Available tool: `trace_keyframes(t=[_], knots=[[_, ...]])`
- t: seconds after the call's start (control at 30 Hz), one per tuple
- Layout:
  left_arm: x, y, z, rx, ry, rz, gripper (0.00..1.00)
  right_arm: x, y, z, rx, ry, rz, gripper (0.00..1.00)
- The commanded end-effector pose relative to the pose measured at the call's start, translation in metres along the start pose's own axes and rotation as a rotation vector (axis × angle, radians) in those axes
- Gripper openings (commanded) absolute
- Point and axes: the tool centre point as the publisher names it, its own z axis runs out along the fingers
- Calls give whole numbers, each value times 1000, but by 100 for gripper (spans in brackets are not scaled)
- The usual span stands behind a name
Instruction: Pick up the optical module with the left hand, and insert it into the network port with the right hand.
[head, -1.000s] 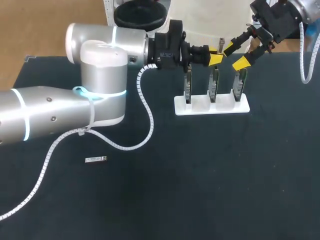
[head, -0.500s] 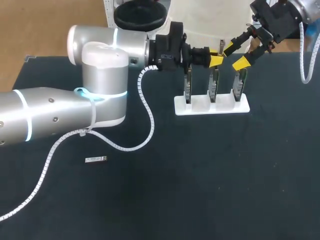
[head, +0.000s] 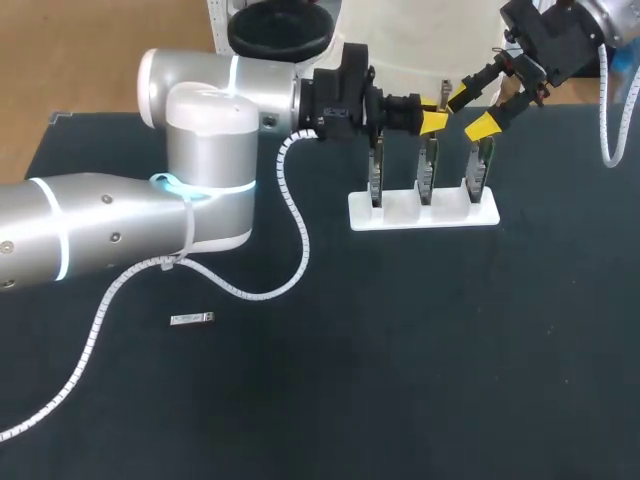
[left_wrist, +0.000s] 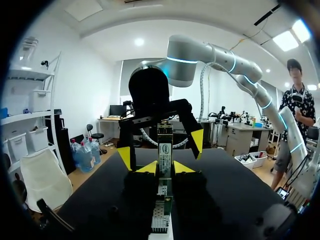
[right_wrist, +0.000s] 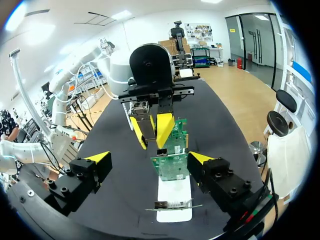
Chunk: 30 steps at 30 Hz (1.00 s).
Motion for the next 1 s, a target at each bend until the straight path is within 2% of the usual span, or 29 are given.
trace_keyframes(t=[0.03,0.43,1.0], knots=[[0,1,0,1,0,0,0,-4,3,-3,38,7,-10,100],[0,1,0,1,0,0,0,-26,-1,-14,115,-25,-57,100],[0,1,0,1,0,0,0,-43,7,-8,121,-79,-96,100]])
